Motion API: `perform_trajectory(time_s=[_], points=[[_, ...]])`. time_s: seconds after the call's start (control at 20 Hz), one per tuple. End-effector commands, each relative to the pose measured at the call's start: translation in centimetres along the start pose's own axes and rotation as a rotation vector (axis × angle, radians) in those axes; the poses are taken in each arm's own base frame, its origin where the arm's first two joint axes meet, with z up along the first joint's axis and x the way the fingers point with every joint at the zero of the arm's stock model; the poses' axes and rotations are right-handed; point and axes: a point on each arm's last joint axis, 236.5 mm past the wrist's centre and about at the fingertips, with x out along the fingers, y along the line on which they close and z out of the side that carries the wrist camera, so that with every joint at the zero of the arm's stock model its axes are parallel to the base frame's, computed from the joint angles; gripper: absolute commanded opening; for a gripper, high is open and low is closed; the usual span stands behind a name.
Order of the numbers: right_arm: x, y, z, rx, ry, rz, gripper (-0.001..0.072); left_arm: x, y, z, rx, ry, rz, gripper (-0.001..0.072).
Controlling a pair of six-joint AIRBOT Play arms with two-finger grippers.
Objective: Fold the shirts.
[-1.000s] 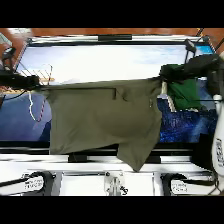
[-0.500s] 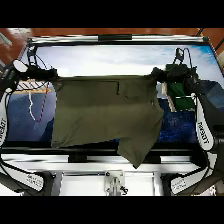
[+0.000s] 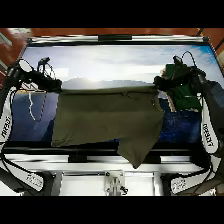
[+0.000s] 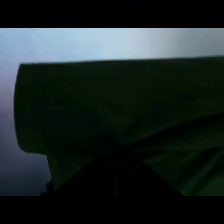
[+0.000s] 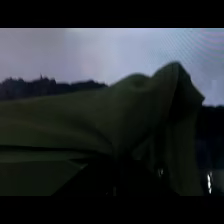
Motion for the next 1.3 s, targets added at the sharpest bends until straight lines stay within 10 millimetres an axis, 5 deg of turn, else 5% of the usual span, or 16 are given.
perform_trajectory(time_s=[0.0, 0.15, 0.35, 0.4, 0.45, 0.5, 0.55, 0.65, 0.8, 0.85, 1.0, 1.1, 1.25], points=[[-0.8, -0.5, -7.0, -0.016, 0.272, -0.035, 0.0060, 0.1, -0.5, -5.9, -0.019, 0.255, -0.002, 0.0032], [0.1, -1.6, -9.6, 0.032, 0.343, -0.083, 0.0060, 1.2, -0.8, -7.6, -0.039, 0.308, -0.008, 0.0032], [0.5, -1.5, -9.8, 0.077, 0.338, -0.081, 0.0062, 2.0, -0.7, -8.6, -0.066, 0.338, -0.010, 0.0033], [0.5, -1.1, -9.8, 0.084, 0.338, -0.067, 0.0117, 1.9, -0.7, -8.5, -0.066, 0.337, -0.009, 0.0038], [0.3, -0.5, -9.7, 0.089, 0.338, -0.044, 0.0286, 1.6, -0.8, -8.6, -0.065, 0.344, -0.011, 0.0194], [-0.3, -0.2, -9.5, 0.073, 0.331, -0.027, 0.0441, 1.1, -0.8, -8.8, -0.065, 0.354, -0.013, 0.0452], [-1.4, -0.1, -9.3, 0.055, 0.319, -0.027, 0.0463, 0.1, -0.8, -8.8, -0.065, 0.358, -0.015, 0.0552], [-5.1, -1.5, -9.0, 0.010, 0.293, -0.086, 0.0465, -2.6, -0.7, -8.4, -0.073, 0.326, -0.011, 0.0546], [-11.6, -5.8, -12.1, -0.034, 0.379, -0.208, 0.0484, -6.4, -1.6, -9.3, -0.132, 0.250, -0.041, 0.0535], [-12.9, -6.9, -13.5, -0.010, 0.393, -0.198, 0.0571, -6.7, -1.7, -11.1, -0.151, 0.253, -0.051, 0.0539], [-14.4, -9.3, -17.6, 0.120, 0.381, -0.117, 0.0573, -4.9, -2.0, -19.8, -0.257, 0.299, -0.127, 0.0620], [-14.3, -9.4, -18.6, 0.208, 0.313, -0.045, 0.0572, -3.8, -1.8, -24.6, -0.359, 0.286, -0.183, 0.0620], [-14.1, -9.1, -19.4, 0.233, 0.287, -0.014, 0.0572, -3.7, -0.3, -28.0, -0.413, 0.227, -0.206, 0.0618]])
